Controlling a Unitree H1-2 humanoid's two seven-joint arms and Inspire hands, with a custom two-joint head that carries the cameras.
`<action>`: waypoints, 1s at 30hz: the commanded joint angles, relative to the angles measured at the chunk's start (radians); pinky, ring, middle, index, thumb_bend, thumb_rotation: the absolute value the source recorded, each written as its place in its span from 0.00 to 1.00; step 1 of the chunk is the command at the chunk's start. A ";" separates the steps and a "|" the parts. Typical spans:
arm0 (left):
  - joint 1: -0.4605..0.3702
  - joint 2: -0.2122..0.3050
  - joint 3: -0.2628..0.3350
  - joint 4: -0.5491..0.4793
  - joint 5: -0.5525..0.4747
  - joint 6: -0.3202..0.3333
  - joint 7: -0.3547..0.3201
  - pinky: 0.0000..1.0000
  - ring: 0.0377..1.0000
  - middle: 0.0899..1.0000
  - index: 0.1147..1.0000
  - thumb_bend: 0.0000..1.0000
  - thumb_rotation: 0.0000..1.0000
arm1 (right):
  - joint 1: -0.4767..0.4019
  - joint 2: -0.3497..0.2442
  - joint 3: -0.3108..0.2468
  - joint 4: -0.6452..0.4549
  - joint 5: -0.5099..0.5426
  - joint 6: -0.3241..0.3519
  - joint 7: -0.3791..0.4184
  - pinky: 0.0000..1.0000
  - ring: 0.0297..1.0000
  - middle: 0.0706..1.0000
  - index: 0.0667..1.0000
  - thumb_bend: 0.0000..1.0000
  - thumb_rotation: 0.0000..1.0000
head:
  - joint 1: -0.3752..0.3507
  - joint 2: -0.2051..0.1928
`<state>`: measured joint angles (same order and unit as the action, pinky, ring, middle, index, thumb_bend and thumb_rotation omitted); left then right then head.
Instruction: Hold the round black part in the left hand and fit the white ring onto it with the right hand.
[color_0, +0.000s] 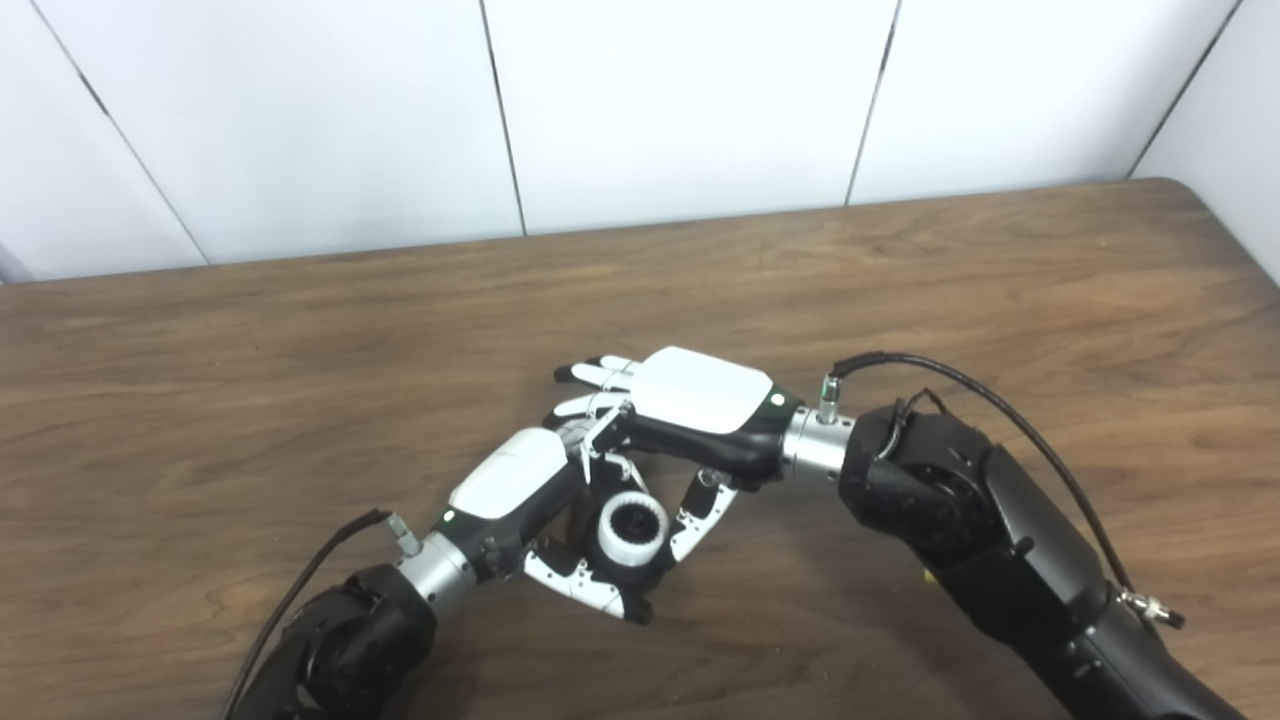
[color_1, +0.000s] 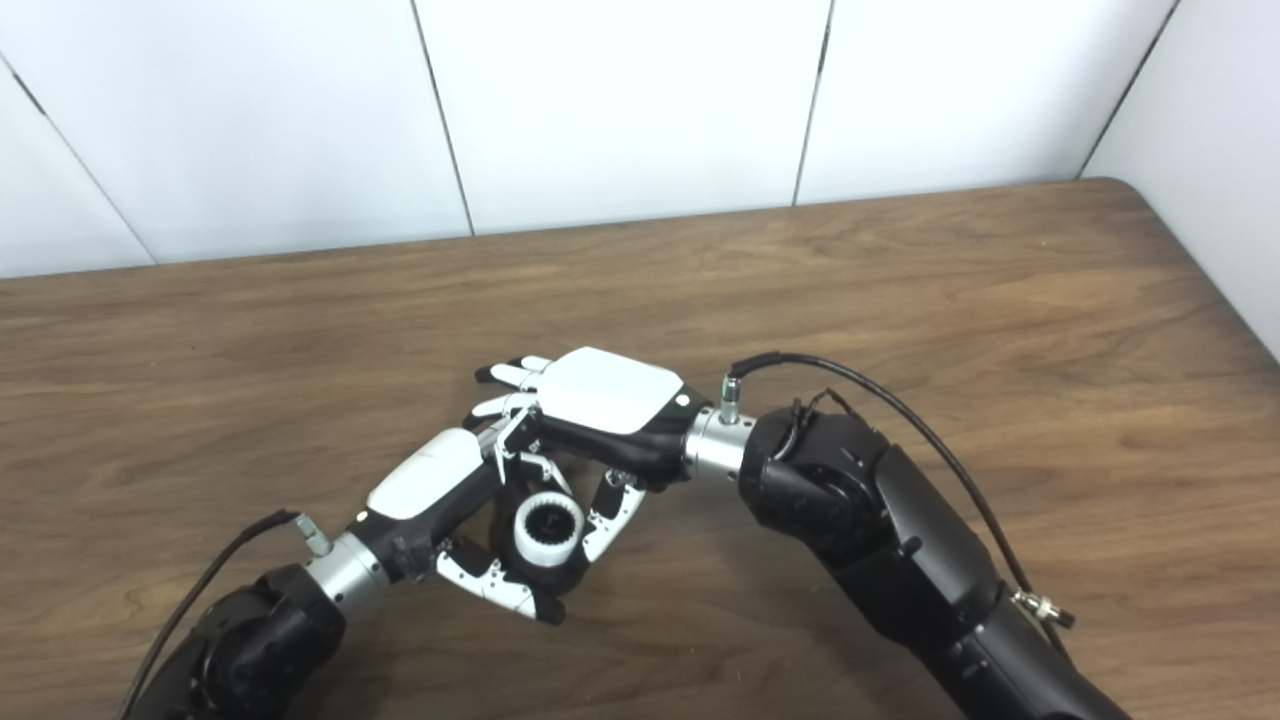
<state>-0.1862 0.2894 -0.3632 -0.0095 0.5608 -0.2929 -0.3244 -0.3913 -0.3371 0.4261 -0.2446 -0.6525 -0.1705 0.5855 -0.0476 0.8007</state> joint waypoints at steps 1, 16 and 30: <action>-0.024 -0.004 0.003 -0.042 -0.017 -0.015 0.013 1.00 1.00 0.85 0.42 0.53 0.06 | -0.016 -0.001 0.001 -0.005 0.002 -0.025 -0.021 1.00 1.00 0.88 0.45 0.53 0.14 | -0.001 0.000; -0.026 0.005 -0.007 0.005 0.064 -0.049 0.058 1.00 0.99 0.85 0.42 0.53 0.06 | -0.005 -0.018 -0.007 -0.055 0.105 0.043 0.050 1.00 1.00 0.91 0.53 0.95 0.25 | -0.010 0.033; -0.047 0.017 -0.019 0.075 0.120 -0.081 0.118 1.00 1.00 0.85 0.42 0.53 0.06 | 0.003 -0.051 -0.094 -0.189 0.257 0.235 0.120 1.00 1.00 1.00 0.90 1.00 0.28 | -0.006 0.029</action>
<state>-0.2132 0.2914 -0.3775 0.0657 0.6618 -0.3697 -0.2087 -0.3711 -0.3717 0.3550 -0.3896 -0.4248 0.0557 0.7153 -0.0522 0.8283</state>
